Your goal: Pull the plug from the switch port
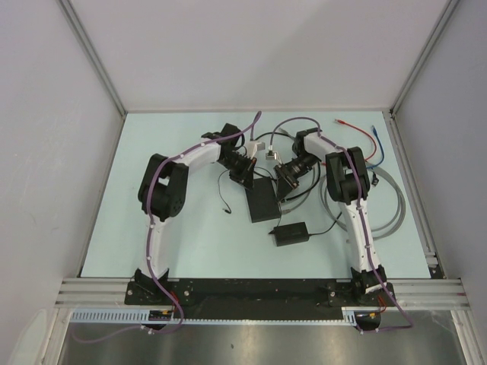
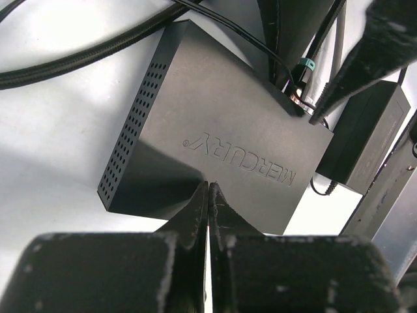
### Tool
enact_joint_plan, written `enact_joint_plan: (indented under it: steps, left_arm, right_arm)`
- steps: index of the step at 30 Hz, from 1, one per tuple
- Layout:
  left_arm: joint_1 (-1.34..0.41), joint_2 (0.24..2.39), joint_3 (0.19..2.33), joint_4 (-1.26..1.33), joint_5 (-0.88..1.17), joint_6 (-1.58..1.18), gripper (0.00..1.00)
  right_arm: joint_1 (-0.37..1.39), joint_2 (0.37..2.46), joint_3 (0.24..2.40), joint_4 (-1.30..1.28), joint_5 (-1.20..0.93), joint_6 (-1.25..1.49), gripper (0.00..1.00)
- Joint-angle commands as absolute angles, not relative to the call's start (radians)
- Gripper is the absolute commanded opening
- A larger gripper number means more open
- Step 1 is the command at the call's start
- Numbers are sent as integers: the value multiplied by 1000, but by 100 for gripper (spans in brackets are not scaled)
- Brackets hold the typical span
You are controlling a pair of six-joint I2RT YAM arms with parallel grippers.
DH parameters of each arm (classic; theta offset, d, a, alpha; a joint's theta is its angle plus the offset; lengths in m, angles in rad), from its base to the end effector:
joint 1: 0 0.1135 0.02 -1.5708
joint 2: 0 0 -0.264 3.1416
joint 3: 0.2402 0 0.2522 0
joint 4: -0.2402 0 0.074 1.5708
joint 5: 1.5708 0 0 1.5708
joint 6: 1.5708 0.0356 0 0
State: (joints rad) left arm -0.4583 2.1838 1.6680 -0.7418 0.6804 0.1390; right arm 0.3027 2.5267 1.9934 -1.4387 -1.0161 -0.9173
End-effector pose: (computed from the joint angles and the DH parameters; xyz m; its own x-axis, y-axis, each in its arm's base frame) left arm 0.3900 -0.2174 0.1641 -0.7732 0.5016 -0.3881 0.6310 0.5471 -0.5500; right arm 0.4118 0.1603 0.1075 -0.6612 -0.6446 -0.3839 -0.6005 0.1479 0.7858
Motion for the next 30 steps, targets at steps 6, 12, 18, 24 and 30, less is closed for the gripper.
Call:
enact_joint_plan:
  steps: [6,12,18,24,30]
  left_arm:
    - [-462,2201,1663,-732,657,140,0]
    - [-462,2203,1664,-730,657,138,0]
    - [-462,2206,1669,-730,658,135,0]
    - [-462,2206,1666,-730,658,137,0]
    - [-462,2207,1664,-729,657,137,0]
  right_arm:
    - [261,2551,1964,-1513,-910,-993,49]
    - [239,2556,1962,-1513,-901,-989,43]
    - [265,2577,1980,-1516,-873,-973,39]
    - [285,2597,2011,-1514,-871,-948,38]
    - [299,2622,2037,-1509,-859,-920,36]
